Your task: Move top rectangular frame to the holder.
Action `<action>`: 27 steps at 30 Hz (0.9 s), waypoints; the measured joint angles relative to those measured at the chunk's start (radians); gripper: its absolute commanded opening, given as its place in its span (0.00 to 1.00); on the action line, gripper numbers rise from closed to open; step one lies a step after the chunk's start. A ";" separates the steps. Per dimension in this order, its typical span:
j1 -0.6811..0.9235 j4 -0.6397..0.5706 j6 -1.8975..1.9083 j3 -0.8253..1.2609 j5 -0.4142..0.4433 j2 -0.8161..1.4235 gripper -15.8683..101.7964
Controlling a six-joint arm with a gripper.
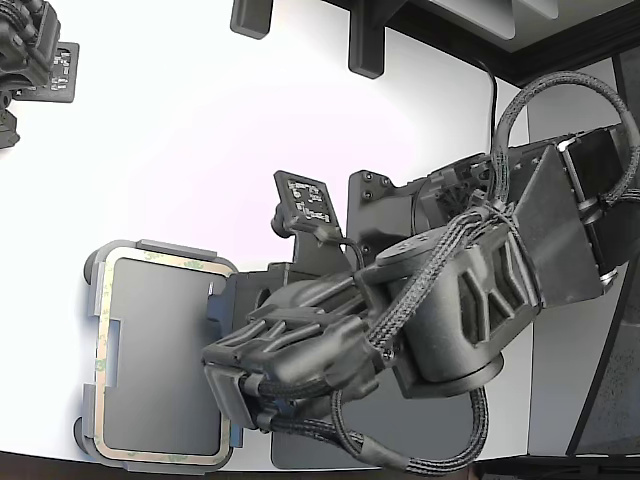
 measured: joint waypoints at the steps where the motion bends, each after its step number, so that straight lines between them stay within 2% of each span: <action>1: 0.005 0.000 -0.005 -0.002 0.011 0.003 0.98; 9: 0.012 -0.023 -0.133 0.054 0.129 0.135 0.98; 13: 0.006 -0.153 -0.265 0.210 0.222 0.299 0.98; 16: -0.054 -0.285 -0.428 0.347 0.242 0.449 0.98; 21: -0.213 -0.486 -0.781 0.509 0.140 0.650 0.98; 27: -0.474 -0.603 -1.232 0.626 -0.109 0.821 0.98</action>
